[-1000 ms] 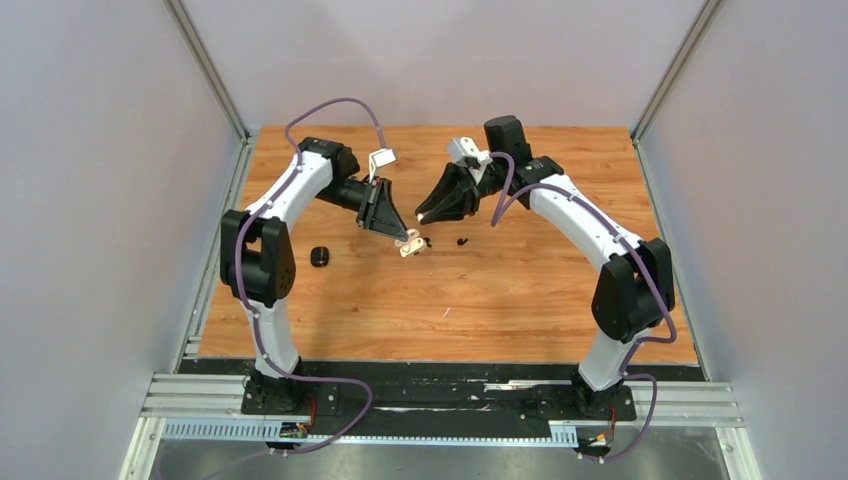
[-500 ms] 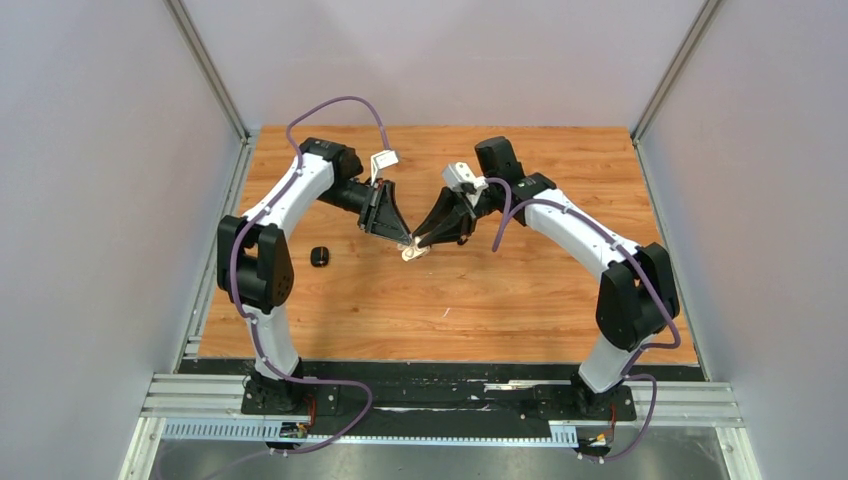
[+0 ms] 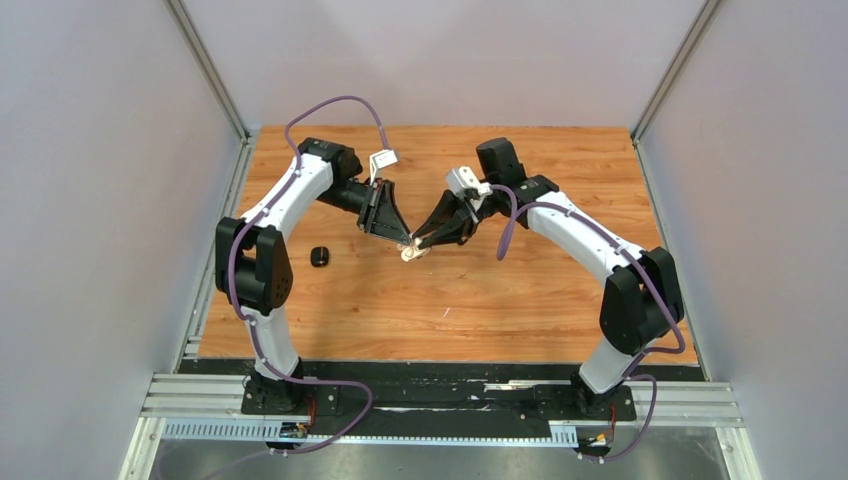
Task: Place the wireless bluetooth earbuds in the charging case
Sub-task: Place the earbud in the charging case.
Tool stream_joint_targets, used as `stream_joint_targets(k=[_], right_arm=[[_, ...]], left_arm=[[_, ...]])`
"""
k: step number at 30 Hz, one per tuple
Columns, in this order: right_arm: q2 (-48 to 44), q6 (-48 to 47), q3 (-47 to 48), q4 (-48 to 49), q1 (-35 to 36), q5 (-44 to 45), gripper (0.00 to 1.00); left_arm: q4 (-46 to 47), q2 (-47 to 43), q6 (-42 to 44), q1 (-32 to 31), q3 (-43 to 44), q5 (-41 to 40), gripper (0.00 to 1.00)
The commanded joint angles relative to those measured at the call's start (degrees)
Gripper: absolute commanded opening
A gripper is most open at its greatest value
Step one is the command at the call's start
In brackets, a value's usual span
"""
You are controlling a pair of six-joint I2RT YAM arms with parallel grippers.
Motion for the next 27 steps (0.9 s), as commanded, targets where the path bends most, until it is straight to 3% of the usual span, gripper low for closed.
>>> stream_joint_targets(k=[1, 27], right_arm=[[-1.0, -3.9, 0.5, 0.6, 1.0, -12.2, 0.06], [-0.7, -8.3, 1.7, -5.5, 0.6, -5.2, 0.11]], left_arm=[[-6.0, -4.0, -0.5, -0.5, -0.7, 3.0, 0.00], [-6.0, -3.3, -1.4, -0.5, -0.6, 1.4, 0.00]])
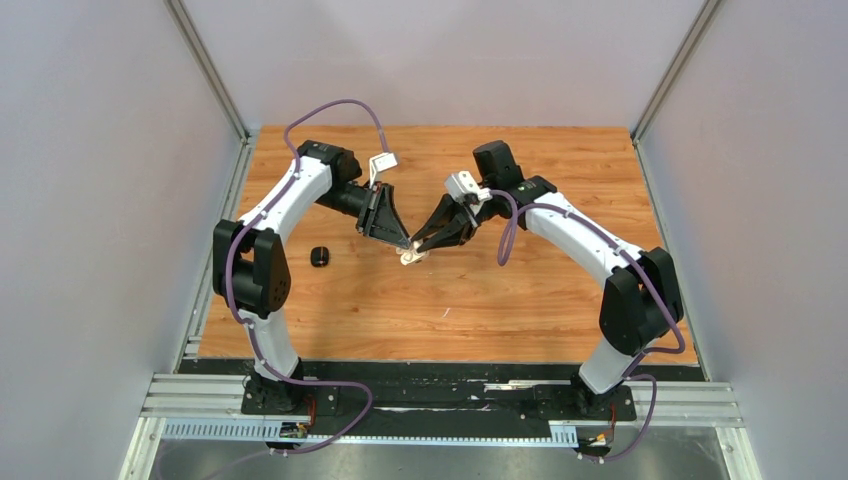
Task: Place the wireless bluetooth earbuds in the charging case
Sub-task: Place the earbud in the charging case.
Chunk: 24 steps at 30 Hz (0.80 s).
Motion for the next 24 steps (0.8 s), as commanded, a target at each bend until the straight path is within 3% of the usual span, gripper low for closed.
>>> stream_joint_targets(k=[1, 9, 24], right_arm=[[-0.4, -6.2, 1.9, -6.1, 0.1, -4.0, 0.11], [5.1, -39.9, 10.8, -36.5, 3.3, 6.7, 0.12], [7.3, -47.2, 12.4, -43.5, 3.3, 10.4, 0.20]], left_arm=[[-5.8, -1.6, -0.8, -0.3, 1.5, 1.5, 0.00], [-3.9, -1.7, -5.2, -0.3, 0.3, 1.7, 0.00], [-4.0, -1.0, -5.6, -0.3, -1.2, 1.7, 0.00]])
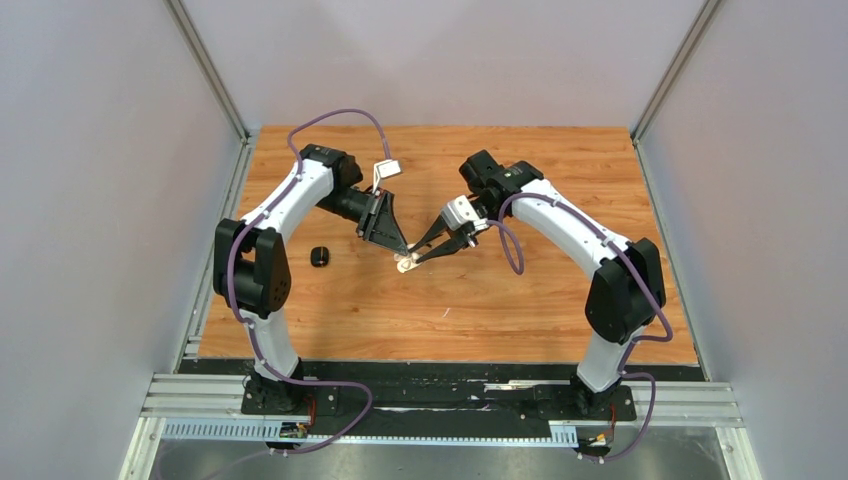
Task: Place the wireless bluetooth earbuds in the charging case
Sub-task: Place the earbud in the charging case.
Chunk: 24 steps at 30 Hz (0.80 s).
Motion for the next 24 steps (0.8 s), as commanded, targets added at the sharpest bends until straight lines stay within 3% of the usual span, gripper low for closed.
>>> stream_joint_targets(k=[1, 4, 9, 24], right_arm=[[2.3, -3.2, 2.1, -5.0, 0.5, 3.3, 0.20], [2.8, -3.4, 2.6, -5.7, 0.5, 4.0, 0.23], [3.0, -3.9, 2.7, -5.8, 0.5, 4.6, 0.37], [2.1, 0.4, 4.8, -3.8, 0.3, 1.7, 0.42]], left_arm=[[-4.4, -0.9, -1.2, -0.3, 0.9, 4.8, 0.00], [-4.4, -1.0, -1.3, -0.2, 0.8, 4.7, 0.00], [-4.2, -1.1, -1.9, -0.3, 0.3, 4.7, 0.00], [-3.8, -0.5, -2.2, -0.5, -0.9, 5.2, 0.00]])
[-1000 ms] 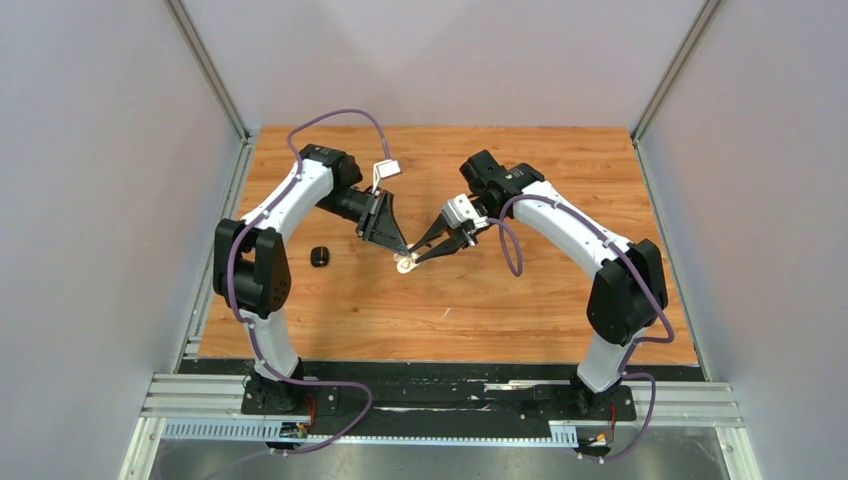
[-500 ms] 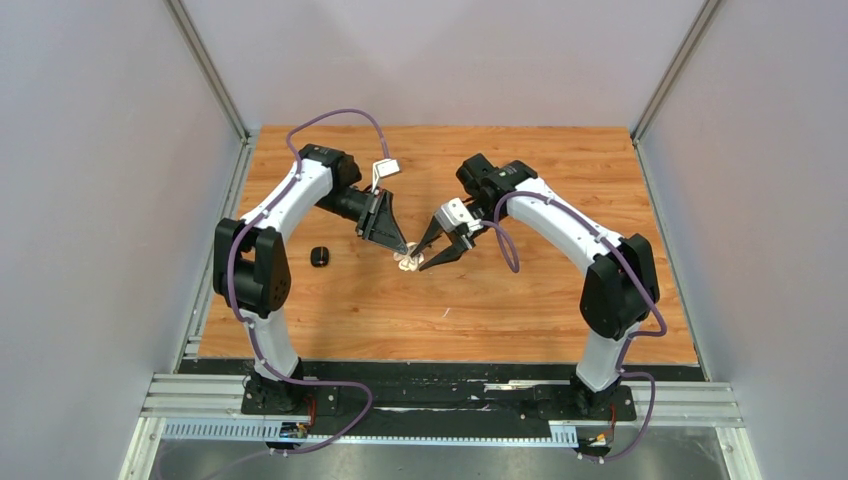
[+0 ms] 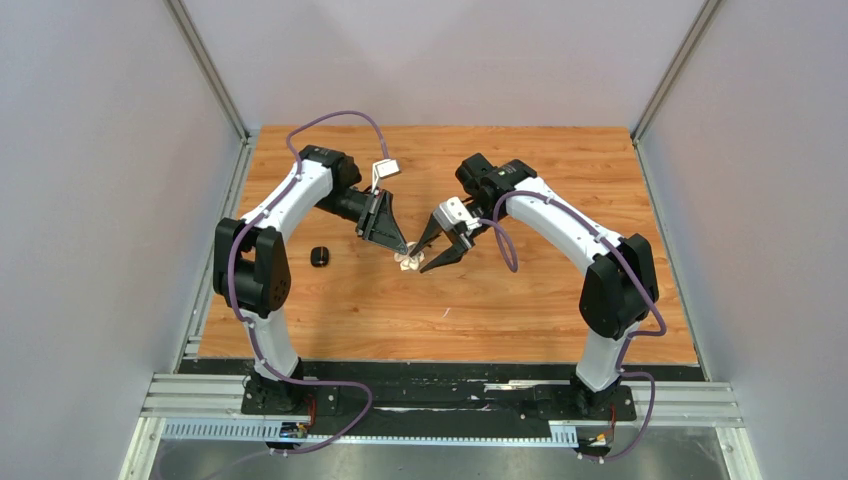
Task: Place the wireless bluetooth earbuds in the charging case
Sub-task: Place the earbud in the charging case.
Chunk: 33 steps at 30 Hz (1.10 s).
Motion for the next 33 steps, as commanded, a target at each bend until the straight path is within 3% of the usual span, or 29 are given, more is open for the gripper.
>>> stream_joint_targets(k=[1, 5, 24, 31, 33], right_arm=[[-0.5, 2.5, 2.5, 2.8, -0.2, -0.9, 0.44], [0.1, 5.7, 4.5, 4.4, -0.7, -2.0, 0.49], [-1.7, 9.2, 4.4, 4.4, -5.2, -8.8, 0.55], [-3.8, 22.5, 8.5, 5.2, -11.3, -12.0, 0.46], [-4.6, 36.2, 9.6, 11.1, -11.4, -7.5, 0.50]], left_arm=[[-4.3, -0.7, -0.8, -0.7, -0.4, 4.5, 0.00], [-4.3, -0.3, -0.8, -0.9, -1.3, 4.5, 0.00], [-2.0, 5.0, -5.4, -0.9, 2.8, 1.2, 0.00], [-2.5, 6.1, -5.3, -0.9, 4.8, -1.9, 0.00], [-3.8, 6.7, -4.0, -0.9, 5.4, -2.4, 0.00]])
